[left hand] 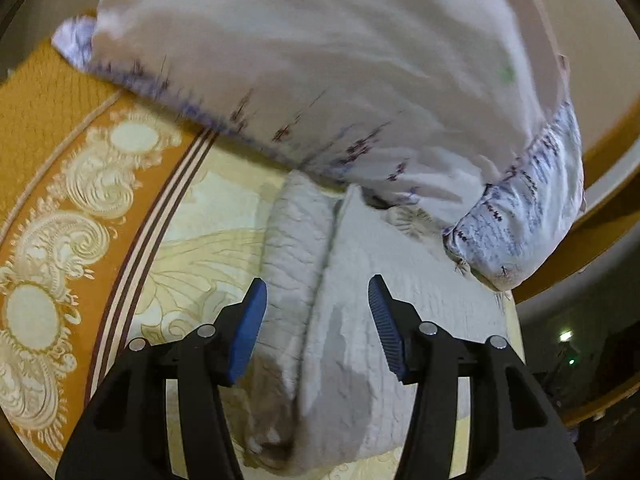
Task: Fold small clothes
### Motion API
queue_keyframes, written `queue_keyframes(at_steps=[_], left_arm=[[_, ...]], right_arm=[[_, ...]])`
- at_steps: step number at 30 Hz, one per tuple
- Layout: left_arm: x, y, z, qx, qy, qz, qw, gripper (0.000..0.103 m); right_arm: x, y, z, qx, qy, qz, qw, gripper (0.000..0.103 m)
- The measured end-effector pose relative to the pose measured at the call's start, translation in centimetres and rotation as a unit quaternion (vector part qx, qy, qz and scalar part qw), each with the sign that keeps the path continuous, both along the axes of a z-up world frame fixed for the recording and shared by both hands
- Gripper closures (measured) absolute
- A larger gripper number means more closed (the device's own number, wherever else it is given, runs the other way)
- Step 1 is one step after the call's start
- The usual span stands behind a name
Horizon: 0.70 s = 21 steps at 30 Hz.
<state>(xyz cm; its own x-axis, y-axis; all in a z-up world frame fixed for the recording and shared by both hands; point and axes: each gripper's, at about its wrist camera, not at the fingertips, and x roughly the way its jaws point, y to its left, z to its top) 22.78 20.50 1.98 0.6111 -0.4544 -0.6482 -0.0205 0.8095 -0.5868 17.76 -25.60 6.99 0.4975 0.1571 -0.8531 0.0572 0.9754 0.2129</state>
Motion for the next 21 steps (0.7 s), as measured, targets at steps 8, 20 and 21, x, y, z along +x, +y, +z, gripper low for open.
queue_keyframes(at_steps=[8,20,21], left_arm=[[1.5,0.4,-2.2,-0.057,0.033,-0.002,0.9978,0.040],[1.6,-3.0,-1.7,-0.012,0.015,-0.030,0.9994,0.047],[1.6,-3.4,-1.7,-0.010,0.015,-0.032,0.9993,0.050]], right_arm=[[0.0,0.0,-0.1,0.003,0.000,0.005,1.000,0.027],[0.1,0.4,-0.2,-0.003,-0.003,0.012,1.000,0.022],[0.1,0.4,-0.2,-0.003,-0.002,0.012,1.000,0.022]])
